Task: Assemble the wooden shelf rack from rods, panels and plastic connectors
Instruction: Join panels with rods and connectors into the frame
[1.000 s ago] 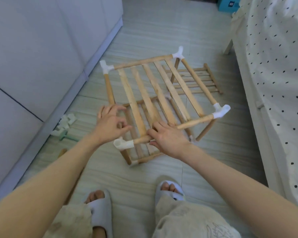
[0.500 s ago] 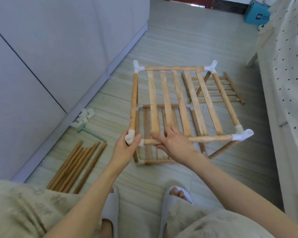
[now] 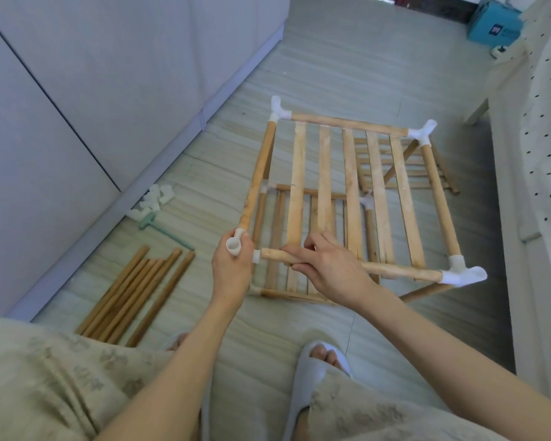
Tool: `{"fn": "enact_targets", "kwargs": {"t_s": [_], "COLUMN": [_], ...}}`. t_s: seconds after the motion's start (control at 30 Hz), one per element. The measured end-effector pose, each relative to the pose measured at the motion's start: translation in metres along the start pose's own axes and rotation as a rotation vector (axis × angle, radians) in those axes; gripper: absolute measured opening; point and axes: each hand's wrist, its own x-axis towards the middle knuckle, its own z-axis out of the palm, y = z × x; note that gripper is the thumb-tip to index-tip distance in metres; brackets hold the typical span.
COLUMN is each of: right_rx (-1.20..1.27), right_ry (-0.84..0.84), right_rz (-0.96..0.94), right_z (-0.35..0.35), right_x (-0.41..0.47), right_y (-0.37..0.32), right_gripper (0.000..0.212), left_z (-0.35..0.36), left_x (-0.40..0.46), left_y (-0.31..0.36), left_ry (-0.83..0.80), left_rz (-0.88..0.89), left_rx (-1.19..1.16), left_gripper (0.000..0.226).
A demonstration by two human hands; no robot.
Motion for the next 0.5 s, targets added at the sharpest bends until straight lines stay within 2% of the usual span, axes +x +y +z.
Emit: {"fn": "enact_targets", "kwargs": {"t_s": [0.1,0.23,0.4,0.5], "right_rx": [-0.014,-0.085,-0.056,-0.026], "right_ry": [0.002,0.095,-0.045,0.023], "right_rz": [0.012,-0.02,0.007,0.079], "right_z": [-0.001,-0.008,0.0,0.012], "right_x": [-0.002,0.002,0.016,0.013], "right_y": [-0.003,-0.011,-0.014,-0.019], "right_gripper": [0.036,0.03,0.035,0.022], "left_z": [0.003,0.008,0.013,0.017], "left_x": [0.002,0.005,0.006,0.003], "left_y": [-0.002,-0.004,-0.004,-0.006], "left_ry": [0.018,0.036,0.026,-0.015], "left_rz": [0.022,0.016,0.058,0.076], "left_rx": [-0.046,-0.062,-0.014,0.025], "left_gripper": [0.016,0.018,0.011,0.008]}}
